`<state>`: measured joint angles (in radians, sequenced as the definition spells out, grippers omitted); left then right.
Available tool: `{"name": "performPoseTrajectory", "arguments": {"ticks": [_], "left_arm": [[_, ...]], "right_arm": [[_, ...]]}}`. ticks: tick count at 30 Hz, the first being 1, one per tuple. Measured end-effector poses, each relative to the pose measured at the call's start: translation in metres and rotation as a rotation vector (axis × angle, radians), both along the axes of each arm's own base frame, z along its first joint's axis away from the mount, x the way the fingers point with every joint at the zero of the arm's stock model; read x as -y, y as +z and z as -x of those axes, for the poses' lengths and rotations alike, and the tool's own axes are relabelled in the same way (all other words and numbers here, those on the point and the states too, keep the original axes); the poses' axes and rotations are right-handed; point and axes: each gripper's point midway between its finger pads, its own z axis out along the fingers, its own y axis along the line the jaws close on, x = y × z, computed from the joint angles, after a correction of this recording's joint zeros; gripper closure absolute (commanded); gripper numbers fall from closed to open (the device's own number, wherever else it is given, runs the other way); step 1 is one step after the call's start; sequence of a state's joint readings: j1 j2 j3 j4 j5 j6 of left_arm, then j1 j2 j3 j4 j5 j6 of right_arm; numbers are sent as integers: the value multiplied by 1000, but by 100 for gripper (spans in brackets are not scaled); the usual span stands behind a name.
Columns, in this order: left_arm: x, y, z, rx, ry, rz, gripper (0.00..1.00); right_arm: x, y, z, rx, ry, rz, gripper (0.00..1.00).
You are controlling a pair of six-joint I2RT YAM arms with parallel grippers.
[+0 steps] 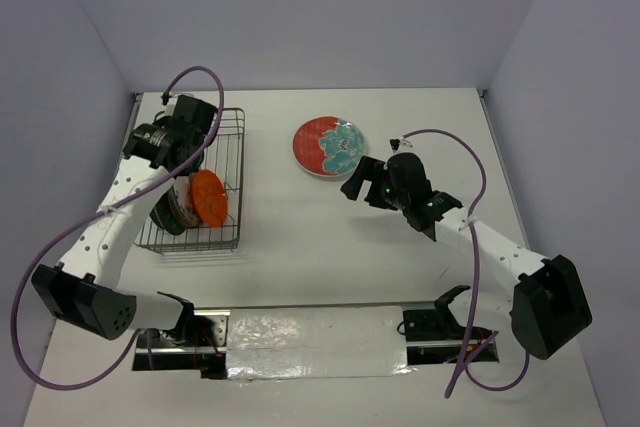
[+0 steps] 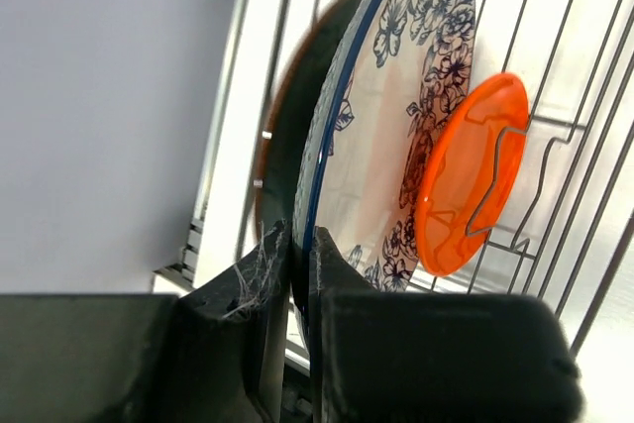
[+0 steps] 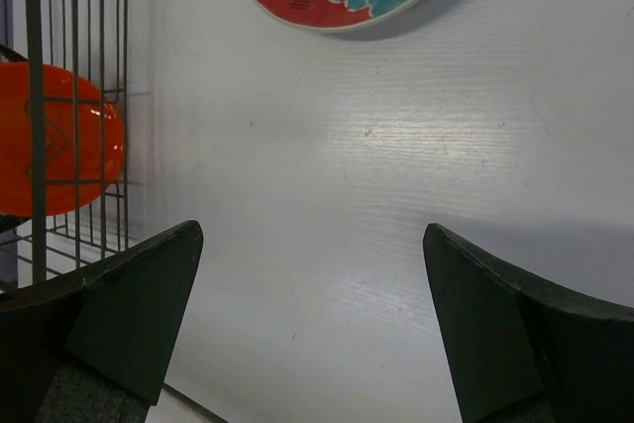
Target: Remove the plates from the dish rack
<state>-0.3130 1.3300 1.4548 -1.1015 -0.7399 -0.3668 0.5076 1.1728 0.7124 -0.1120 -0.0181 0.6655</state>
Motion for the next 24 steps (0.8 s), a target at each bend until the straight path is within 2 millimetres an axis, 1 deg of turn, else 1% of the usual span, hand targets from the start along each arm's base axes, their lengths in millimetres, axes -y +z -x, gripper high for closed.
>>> {"name": "performPoseTrajectory", "arguments": {"ticks": [5, 9, 12, 17, 19, 22, 24], "left_arm": [[-3, 42, -1, 62, -4, -15, 100], [1, 76, -2, 138, -14, 2, 100], [2, 94, 0, 179, -16, 5, 100], [-4, 107, 8, 193, -4, -7, 100], [-4, 111, 10, 195, -8, -1, 100], [4, 115, 13, 216, -45, 54, 100], [17, 116, 16, 255, -104, 147, 100]], "right_arm": [[0, 4, 1, 10, 1, -5, 0], [0, 7, 1, 19, 1, -10, 0], [1, 10, 2, 24, 1, -12, 0], [0, 13, 2, 29, 4, -17, 0], [-4, 15, 4, 33, 25, -33, 0], [-24, 31, 8, 75, 127, -123, 0], [-42, 49, 14, 129, 218, -215, 0]]}}
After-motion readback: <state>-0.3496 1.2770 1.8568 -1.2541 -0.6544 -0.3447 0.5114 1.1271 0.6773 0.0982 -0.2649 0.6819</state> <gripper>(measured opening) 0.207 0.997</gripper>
